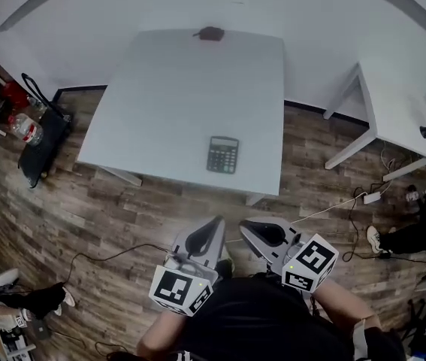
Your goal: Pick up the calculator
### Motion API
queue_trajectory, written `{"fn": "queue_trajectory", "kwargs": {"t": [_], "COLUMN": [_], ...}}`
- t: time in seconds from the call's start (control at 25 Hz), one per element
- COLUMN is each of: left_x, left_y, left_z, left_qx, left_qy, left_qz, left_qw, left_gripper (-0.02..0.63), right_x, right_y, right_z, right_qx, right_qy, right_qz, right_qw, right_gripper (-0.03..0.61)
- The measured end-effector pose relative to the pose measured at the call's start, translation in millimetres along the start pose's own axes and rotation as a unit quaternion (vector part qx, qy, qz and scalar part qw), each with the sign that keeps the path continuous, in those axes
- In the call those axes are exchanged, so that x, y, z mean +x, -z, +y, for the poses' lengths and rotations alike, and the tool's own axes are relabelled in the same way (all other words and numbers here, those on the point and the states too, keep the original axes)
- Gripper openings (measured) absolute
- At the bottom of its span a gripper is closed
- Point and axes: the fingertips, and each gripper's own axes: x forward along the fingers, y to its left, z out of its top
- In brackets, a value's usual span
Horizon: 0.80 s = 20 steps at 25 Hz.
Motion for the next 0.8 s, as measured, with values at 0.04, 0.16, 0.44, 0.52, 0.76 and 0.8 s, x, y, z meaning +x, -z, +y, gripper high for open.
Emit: {"fn": "queue_trajectory", "kwargs": {"t": [0.04,0.16,0.44,0.52,0.76,0.8], "left_x": [3,16,46,59,105,113], "left_y": [-2,-7,-5,-6,-12,-11], "left_z": [10,36,65,74,108,112], "left_qx": [0.000,-0.006,-0.028,-0.036,-0.024,-0.021], "left_qy": [0.003,0.008,0.018,0.015,-0.001,-0.002], "left_qz": [0.000,0.004,0.016,0.018,0.013,0.014], "left_qw": [1.0000,0.9999,0.9993,0.9991,0.9996,0.9997], "left_gripper": [0.005,0.005,0.005,0.005,0.005,0.005], "right_x": [10,32,61,69,110,118], "right_y": [-1,-6,3,8,26,31], "right_z": [-4,-24,-80,-105,-201,-216], "right_qx": [-0.001,0.001,0.017,0.019,0.020,0.021], "right_qy": [-0.001,-0.005,-0.020,-0.030,-0.057,-0.063], "right_qz": [0.003,0.012,0.043,0.059,0.112,0.123], "right_qw": [1.000,1.000,0.999,0.998,0.992,0.990], "right_gripper": [0.014,0.014,0.015,0.018,0.057,0.071]}}
